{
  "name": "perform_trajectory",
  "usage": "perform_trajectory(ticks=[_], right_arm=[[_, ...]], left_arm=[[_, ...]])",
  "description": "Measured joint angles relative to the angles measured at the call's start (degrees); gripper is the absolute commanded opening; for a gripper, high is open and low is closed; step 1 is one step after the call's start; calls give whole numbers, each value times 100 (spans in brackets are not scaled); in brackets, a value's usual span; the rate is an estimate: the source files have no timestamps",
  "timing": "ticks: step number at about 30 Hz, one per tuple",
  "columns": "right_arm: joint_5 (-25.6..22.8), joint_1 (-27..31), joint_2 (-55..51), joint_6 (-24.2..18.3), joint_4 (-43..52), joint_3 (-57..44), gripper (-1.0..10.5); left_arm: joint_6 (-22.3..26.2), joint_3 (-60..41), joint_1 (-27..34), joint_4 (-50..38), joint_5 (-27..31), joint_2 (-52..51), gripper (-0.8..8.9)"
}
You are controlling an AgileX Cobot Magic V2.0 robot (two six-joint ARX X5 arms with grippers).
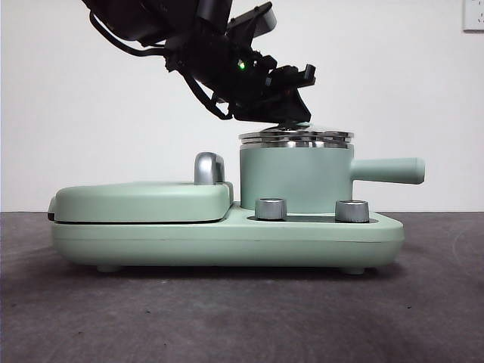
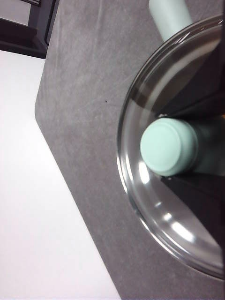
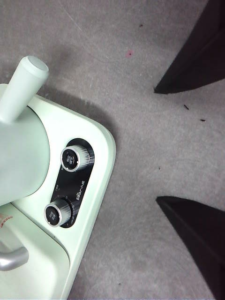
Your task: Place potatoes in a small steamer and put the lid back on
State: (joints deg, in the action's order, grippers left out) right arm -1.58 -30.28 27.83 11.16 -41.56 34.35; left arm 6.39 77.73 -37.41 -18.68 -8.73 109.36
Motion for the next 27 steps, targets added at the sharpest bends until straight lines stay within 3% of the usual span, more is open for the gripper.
perform_trajectory(ticks=[19, 21, 25, 27], right_arm=[[0, 0, 0, 0, 0, 0, 335], [0, 0, 0, 0, 0, 0, 335], [0, 0, 0, 0, 0, 0, 335], [0, 0, 0, 0, 0, 0, 335]], left_arm=[[70, 81, 4, 48, 42, 114, 11], [68, 85, 4, 52, 44, 114, 61], [-20, 85, 4, 52, 44, 114, 279], [-109, 90, 4, 79, 59, 114, 306]])
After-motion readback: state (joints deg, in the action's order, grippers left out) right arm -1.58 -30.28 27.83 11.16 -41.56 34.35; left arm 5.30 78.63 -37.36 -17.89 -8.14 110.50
